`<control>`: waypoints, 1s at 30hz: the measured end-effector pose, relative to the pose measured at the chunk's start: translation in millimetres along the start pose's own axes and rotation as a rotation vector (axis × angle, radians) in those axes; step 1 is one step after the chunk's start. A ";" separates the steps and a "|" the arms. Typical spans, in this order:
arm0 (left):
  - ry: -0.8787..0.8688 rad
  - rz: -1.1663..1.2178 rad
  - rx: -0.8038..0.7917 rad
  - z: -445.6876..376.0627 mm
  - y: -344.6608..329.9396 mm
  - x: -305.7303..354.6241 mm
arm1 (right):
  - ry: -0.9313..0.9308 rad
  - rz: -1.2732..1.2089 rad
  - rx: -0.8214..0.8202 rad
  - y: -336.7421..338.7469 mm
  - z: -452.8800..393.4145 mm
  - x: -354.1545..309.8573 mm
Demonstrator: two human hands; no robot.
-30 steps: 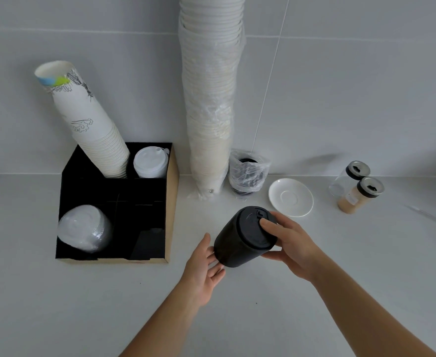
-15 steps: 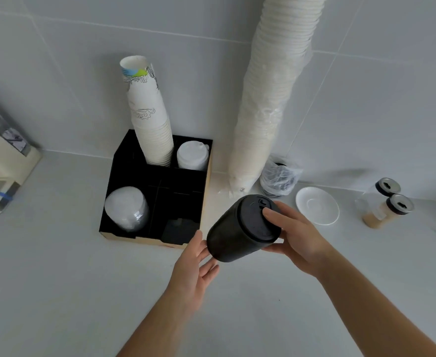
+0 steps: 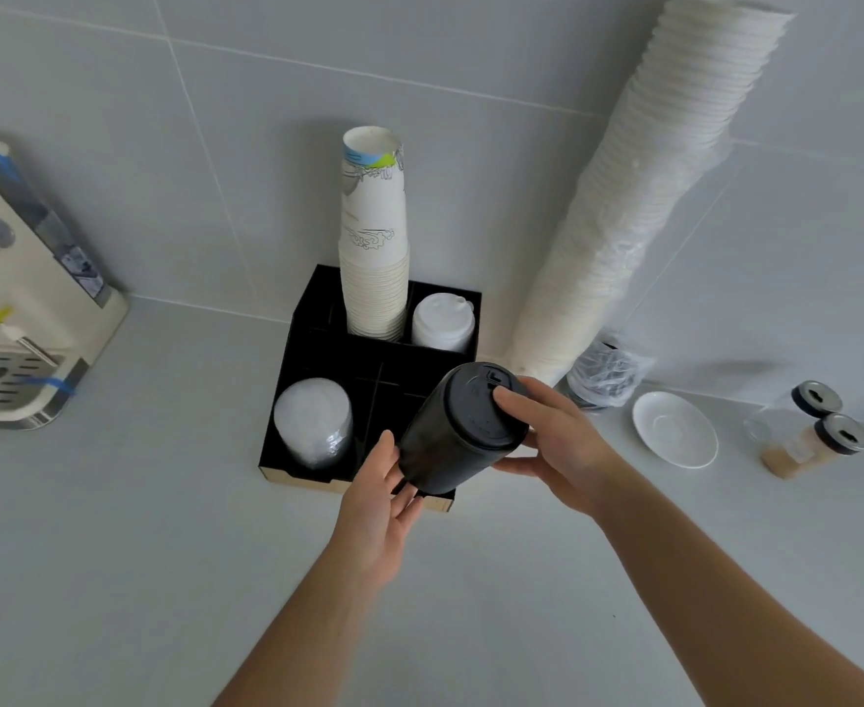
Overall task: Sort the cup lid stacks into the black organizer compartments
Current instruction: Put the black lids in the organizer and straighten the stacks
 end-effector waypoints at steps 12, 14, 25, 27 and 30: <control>0.029 -0.046 0.010 -25.7 7.8 27.6 | -0.037 0.076 0.080 -40.0 -32.5 1.4; 0.036 -0.060 0.016 -28.0 7.7 27.2 | -0.058 0.087 0.091 -39.6 -36.4 5.7; 0.129 -0.213 -0.087 -49.6 10.1 13.3 | -0.046 0.346 0.174 -33.8 -58.8 31.9; 0.114 -0.223 -0.102 -53.0 12.8 9.2 | -0.030 0.354 0.189 -32.6 -61.5 34.5; 0.080 -0.262 -0.093 -56.5 11.4 3.6 | -0.012 0.382 0.187 -33.6 -63.8 34.4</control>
Point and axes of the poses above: each hand's wrist, its own z-axis away from the middle knuckle, its own y-axis out of the back of the hand, x = y × z, the point moved 6 cm from there along -z, towards the middle knuckle, and after that the axes turned 3 degrees about z, right-handed, at the moved point
